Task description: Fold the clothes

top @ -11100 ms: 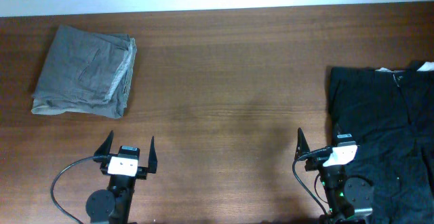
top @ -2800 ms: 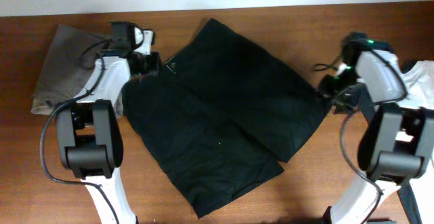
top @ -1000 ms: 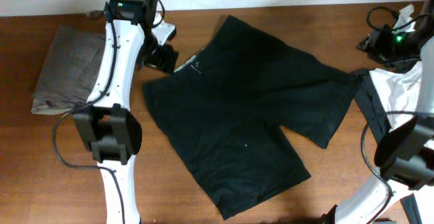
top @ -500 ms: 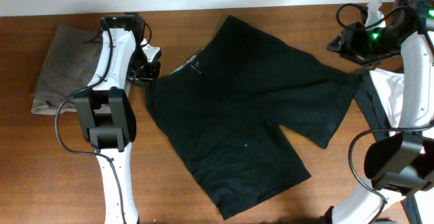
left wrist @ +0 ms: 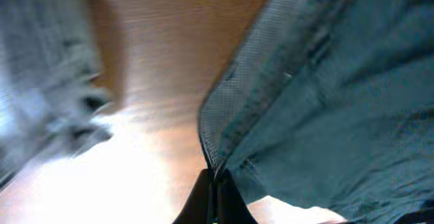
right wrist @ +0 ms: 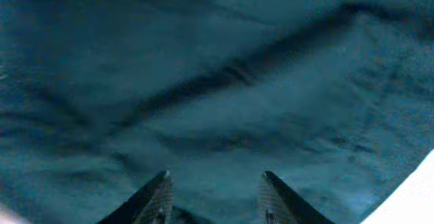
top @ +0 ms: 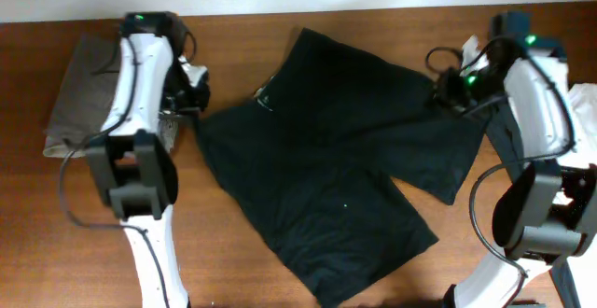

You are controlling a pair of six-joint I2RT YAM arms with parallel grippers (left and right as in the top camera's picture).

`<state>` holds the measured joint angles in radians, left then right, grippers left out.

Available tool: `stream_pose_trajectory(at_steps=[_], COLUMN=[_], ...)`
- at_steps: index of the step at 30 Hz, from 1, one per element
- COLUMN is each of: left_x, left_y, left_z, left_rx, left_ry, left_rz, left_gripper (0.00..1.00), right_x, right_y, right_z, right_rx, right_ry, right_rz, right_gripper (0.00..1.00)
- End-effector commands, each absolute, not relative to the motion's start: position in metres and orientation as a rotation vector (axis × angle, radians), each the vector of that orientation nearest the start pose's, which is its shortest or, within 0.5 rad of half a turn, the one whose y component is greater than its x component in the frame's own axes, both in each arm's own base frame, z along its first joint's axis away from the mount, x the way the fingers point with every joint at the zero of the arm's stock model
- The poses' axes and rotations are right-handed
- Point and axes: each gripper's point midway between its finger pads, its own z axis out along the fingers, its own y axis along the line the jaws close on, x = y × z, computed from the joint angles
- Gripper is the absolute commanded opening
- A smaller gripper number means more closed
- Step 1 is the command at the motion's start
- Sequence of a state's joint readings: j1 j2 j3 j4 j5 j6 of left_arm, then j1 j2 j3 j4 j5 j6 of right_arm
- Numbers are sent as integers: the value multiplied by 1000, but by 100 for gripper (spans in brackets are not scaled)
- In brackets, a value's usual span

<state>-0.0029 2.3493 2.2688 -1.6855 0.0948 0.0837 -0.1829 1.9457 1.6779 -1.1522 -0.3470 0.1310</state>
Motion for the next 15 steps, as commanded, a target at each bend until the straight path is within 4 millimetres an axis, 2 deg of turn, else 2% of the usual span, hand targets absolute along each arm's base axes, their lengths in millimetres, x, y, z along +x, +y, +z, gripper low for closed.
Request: stream_pose_trajectory(at_steps=[1, 3, 7, 9, 10, 11, 12, 13, 15], left_x=[401, 392, 349, 330, 324, 323, 324, 325, 328], left_y=[9, 11, 9, 14, 16, 16, 16, 16, 18], left_z=[157, 154, 110, 97, 95, 96, 101, 106, 123], left_rx=[10, 13, 11, 15, 18, 18, 18, 18, 8], left_ry=[3195, 3223, 3438, 3519, 3540, 3538, 3520, 3496, 3426], left_rz=[-87, -90, -115, -59, -42, -41, -39, -37, -28], left_gripper=[1, 1, 1, 1, 1, 1, 1, 1, 1], right_x=[402, 402, 408, 416, 419, 424, 429, 434, 448], right_y=[-23, -22, -23, -24, -23, -20, -18, -15, -17], right_z=[82, 72, 70, 64, 59, 49, 40, 30, 2], right_rx=[525, 523, 515, 522, 534, 559, 583, 606, 701], right_ry=[2913, 2906, 2882, 2861, 2859, 2859, 2857, 2853, 2830], right_rz=[444, 456, 449, 447, 450, 455, 457, 463, 421], right_gripper=[45, 45, 45, 43, 35, 18, 10, 6, 4])
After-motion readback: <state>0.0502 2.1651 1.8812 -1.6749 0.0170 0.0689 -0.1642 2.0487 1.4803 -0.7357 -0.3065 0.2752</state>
